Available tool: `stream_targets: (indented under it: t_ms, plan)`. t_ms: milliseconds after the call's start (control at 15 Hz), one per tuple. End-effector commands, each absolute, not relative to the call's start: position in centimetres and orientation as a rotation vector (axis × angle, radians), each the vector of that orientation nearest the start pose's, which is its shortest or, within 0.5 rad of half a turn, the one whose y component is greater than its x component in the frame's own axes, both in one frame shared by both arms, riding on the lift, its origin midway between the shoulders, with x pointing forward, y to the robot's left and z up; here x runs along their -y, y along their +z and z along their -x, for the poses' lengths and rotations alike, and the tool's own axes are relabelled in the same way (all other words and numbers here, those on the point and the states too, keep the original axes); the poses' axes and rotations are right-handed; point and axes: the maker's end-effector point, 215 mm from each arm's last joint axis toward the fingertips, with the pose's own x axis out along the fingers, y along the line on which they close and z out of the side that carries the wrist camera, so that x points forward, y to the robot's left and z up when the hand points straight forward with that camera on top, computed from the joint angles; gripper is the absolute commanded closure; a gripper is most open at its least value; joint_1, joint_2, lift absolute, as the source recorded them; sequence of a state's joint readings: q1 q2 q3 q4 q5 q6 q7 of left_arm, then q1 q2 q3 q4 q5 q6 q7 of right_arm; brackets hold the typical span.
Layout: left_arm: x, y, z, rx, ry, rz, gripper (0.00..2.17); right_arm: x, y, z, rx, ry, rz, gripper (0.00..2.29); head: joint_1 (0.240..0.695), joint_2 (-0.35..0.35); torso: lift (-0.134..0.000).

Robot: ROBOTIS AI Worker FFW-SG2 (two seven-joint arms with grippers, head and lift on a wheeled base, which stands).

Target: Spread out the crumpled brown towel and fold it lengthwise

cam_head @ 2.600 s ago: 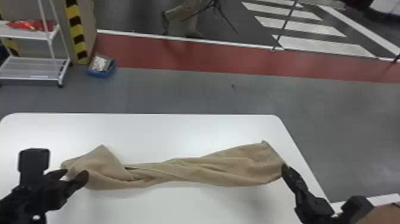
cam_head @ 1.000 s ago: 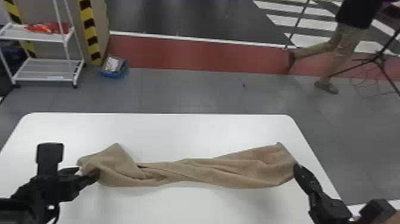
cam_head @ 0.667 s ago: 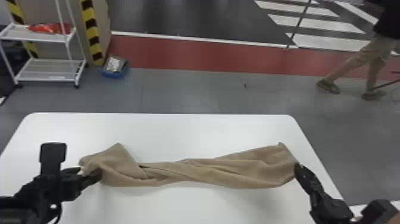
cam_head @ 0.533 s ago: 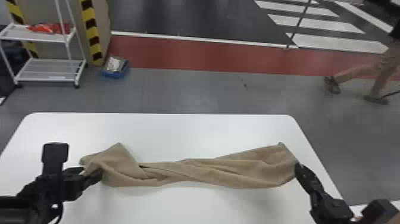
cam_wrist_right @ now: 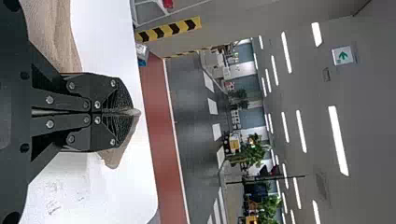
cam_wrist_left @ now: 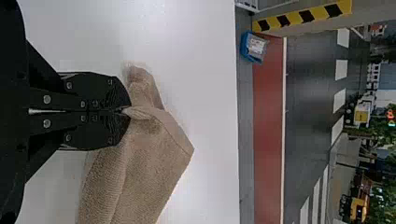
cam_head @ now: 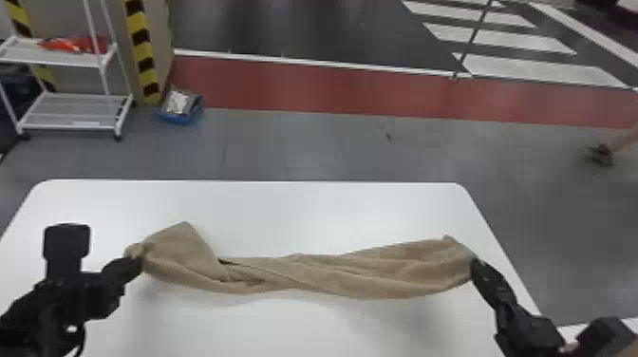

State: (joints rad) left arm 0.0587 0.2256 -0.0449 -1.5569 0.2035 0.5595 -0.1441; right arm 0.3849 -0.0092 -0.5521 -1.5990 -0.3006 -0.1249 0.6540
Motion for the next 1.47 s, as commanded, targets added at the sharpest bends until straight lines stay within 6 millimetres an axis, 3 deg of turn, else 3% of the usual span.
stream_targets:
  t_ms: [0, 200, 333, 467, 600, 800, 867, 1067, 1200, 1400]
  plan:
    - [-27.6, -51.0, -49.1, -0.672, -0.149, 0.028, 1.89, 42.7, -42.8, -39.8, -0.089, 0.05, -0.168, 1.95, 0.695, -0.206, 0.0]
    - [-31.2, -46.0, -45.3, -0.743, -0.121, 0.1, 1.89, 46.7, -39.9, -41.4, -0.106, 0.0, -0.2, 1.95, 0.695, -0.195, 0.0]
    - [-31.9, -42.2, -43.1, -0.731, -0.142, 0.168, 1.89, 50.0, -38.9, -42.3, -0.141, -0.054, -0.281, 1.95, 0.695, -0.197, 0.0]
    - [-31.3, -40.0, -40.8, -0.738, -0.174, 0.208, 1.89, 51.1, -37.8, -42.9, -0.154, -0.072, -0.329, 1.95, 0.695, -0.227, 0.0]
    - [-30.4, -39.4, -38.9, -0.762, -0.204, 0.228, 1.89, 50.0, -37.4, -42.7, -0.16, -0.057, -0.339, 1.95, 0.695, -0.255, 0.0]
    - [-30.1, -39.8, -37.7, -0.784, -0.216, 0.233, 1.89, 48.7, -39.3, -42.3, -0.222, -0.069, -0.382, 1.94, 0.695, -0.267, 0.0]
    - [-30.0, -40.0, -37.6, -0.791, -0.218, 0.235, 1.89, 48.7, -40.7, -42.3, -0.262, -0.1, -0.385, 1.93, 0.695, -0.267, 0.0]
    - [-29.1, -41.4, -37.6, -0.814, -0.23, 0.241, 1.89, 44.8, -46.2, -43.4, -0.379, -0.105, -0.42, 1.85, 0.695, -0.264, 0.0]
    - [-29.7, -42.2, -38.6, -0.824, -0.213, 0.238, 1.89, 44.2, -47.5, -45.3, -0.399, -0.164, -0.426, 1.85, 0.695, -0.234, 0.0]
    - [-30.2, -42.7, -39.3, -0.829, -0.201, 0.241, 1.89, 43.8, -47.3, -48.3, -0.386, -0.191, -0.514, 1.85, 0.695, -0.204, 0.0]
